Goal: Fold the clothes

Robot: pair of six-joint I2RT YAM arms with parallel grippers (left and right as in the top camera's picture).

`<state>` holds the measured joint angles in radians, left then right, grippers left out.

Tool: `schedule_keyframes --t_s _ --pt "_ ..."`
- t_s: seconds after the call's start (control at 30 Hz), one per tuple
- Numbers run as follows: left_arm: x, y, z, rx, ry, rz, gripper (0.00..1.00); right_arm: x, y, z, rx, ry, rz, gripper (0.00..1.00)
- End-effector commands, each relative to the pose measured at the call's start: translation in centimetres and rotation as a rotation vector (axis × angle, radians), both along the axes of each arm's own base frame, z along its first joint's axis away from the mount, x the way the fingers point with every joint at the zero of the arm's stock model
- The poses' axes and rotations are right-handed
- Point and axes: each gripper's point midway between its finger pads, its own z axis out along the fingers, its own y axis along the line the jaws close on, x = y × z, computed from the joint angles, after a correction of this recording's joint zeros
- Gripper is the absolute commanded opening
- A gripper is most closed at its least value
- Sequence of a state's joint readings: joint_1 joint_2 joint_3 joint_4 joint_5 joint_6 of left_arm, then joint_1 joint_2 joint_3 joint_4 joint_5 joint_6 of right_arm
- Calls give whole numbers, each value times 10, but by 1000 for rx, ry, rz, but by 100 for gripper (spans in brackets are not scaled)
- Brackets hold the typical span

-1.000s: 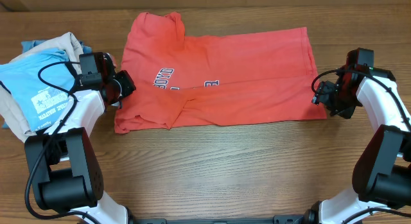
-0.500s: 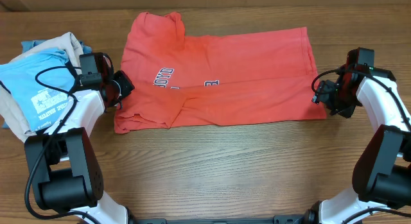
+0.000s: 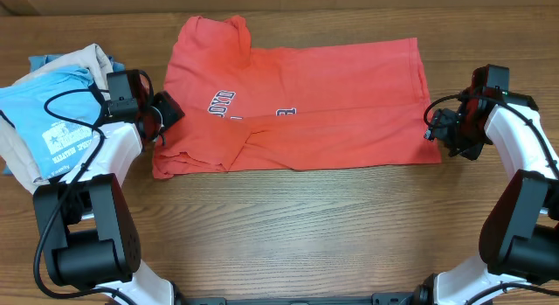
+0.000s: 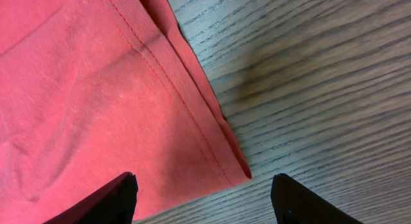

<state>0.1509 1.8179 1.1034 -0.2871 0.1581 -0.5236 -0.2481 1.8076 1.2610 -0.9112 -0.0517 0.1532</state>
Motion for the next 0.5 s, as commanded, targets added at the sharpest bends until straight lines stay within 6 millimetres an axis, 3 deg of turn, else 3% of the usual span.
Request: schedule_keyframes --t_s 0.0,0.17,0.3,0.47 --pt "-11 -9 5 -37 43 -25 72 -2 -1 -3 -4 10 -6 71" --pt "-67 -17 -18 -63 289 -49 75 -9 0 -4 4 38 -6 71" --pt "-99 -15 -26 -41 425 -49 75 -12 1 -4 8 51 -8 71" --pt "-108 1 -28 53 471 -16 76 -14 2 -4 14 59 -34 71"
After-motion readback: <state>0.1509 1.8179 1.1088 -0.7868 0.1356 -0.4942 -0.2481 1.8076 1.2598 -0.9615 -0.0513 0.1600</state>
